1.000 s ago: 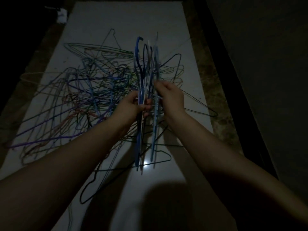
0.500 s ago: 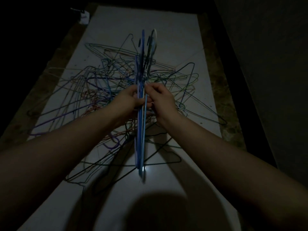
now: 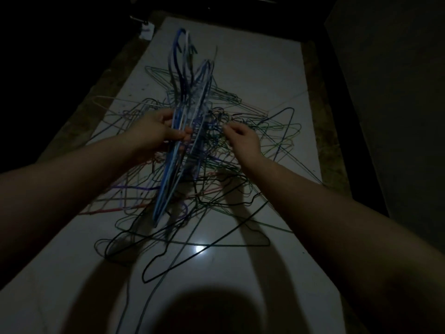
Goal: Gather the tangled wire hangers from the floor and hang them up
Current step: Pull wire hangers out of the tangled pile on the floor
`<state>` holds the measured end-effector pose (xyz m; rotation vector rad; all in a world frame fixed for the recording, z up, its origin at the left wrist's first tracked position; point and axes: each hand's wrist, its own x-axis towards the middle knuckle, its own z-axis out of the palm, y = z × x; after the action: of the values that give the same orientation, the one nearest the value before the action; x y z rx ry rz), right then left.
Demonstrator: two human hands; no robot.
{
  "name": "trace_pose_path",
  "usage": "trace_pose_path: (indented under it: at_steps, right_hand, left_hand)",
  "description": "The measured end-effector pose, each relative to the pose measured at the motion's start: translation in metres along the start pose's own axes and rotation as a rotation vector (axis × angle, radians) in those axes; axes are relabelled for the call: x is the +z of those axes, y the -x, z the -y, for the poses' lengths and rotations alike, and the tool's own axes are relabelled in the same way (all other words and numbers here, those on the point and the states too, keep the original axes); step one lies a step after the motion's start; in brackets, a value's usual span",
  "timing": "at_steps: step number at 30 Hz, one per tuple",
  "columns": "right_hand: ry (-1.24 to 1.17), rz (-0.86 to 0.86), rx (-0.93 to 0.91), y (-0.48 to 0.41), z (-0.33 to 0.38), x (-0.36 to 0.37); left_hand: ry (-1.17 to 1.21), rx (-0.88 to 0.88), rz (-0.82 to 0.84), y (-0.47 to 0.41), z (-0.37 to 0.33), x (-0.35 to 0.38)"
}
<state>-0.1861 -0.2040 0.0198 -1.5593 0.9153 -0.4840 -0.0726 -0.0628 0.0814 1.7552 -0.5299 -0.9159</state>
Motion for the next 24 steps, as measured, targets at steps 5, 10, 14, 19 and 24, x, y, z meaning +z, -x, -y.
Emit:
trace_pose_path:
  at_steps: [5,10,14,19,24]
  right_hand:
    - [0.231,0.027,0.086,-0.009,-0.037,0.008]
    - [0.369,0.089,0.181,-0.010,-0.062,0.042]
    - [0.631,-0.080,0.262,-0.016,-0.088,0.045]
    - [0.715,-0.016,0.311,-0.018,-0.101,0.025]
    - [0.679,-0.097,0.140,-0.021,-0.100,0.017]
  left_hand:
    - [0.000,0.000,-0.123,-0.004,0.016,-0.024]
    - [0.073,-0.026,-0.182,-0.010,0.034,-0.041]
    - [0.054,-0.031,-0.194,-0.013,0.043,-0.046]
    - [0.045,-0.059,-0.156,-0.018,0.056,-0.037]
    - [0.048,-0.068,-0.139,-0.022,0.061,-0.032]
